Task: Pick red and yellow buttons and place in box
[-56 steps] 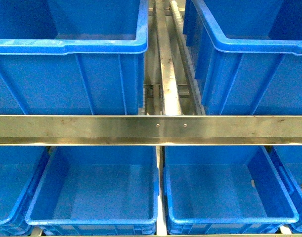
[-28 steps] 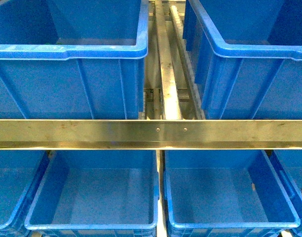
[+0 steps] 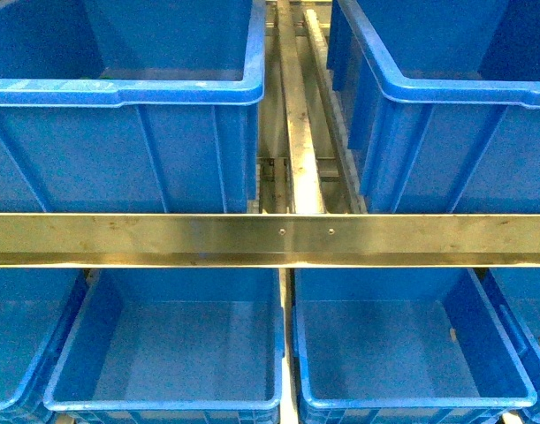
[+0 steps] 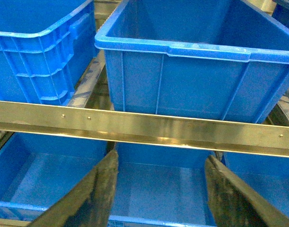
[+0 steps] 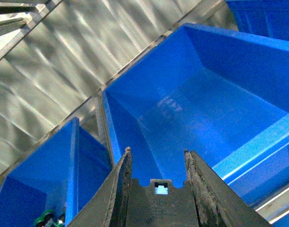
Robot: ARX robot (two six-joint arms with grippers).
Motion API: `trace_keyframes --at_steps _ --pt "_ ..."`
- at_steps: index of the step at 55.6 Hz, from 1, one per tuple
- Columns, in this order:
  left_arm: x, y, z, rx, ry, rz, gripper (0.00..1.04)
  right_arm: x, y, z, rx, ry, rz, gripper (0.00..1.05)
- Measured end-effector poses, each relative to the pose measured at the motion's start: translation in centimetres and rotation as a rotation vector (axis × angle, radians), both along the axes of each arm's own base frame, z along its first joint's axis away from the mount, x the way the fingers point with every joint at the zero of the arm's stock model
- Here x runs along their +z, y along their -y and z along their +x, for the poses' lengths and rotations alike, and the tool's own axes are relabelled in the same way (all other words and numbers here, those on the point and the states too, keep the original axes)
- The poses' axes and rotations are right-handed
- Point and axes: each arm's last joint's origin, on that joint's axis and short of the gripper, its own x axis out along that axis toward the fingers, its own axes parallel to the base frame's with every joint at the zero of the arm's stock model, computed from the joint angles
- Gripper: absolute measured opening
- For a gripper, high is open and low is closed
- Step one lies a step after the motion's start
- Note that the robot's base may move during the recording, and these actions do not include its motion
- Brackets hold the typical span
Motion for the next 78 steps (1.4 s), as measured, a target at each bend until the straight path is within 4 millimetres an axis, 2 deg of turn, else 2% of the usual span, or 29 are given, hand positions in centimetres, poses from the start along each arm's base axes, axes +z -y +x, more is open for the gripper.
trace_keyframes --at_steps 12,60,73,78 --pt "0.0 0.0 0.0 0.005 0.000 0.001 0.98 0.1 0.1 -0.2 0.006 -0.006 -0.001 0.26" --pt "0.0 0.0 0.0 -0.001 0.001 0.003 0.97 -0.7 1.3 -1.3 -0.047 -0.052 -0.034 0.26" --pt "0.0 0.0 0.0 0.002 0.001 0.003 0.97 -0.7 1.9 -1.2 -0.080 -0.056 -0.056 0.26" --pt "0.0 0.0 0.0 0.002 0.001 0.003 0.97 -0.7 2.2 -0.3 -0.087 -0.068 -0.081 0.26"
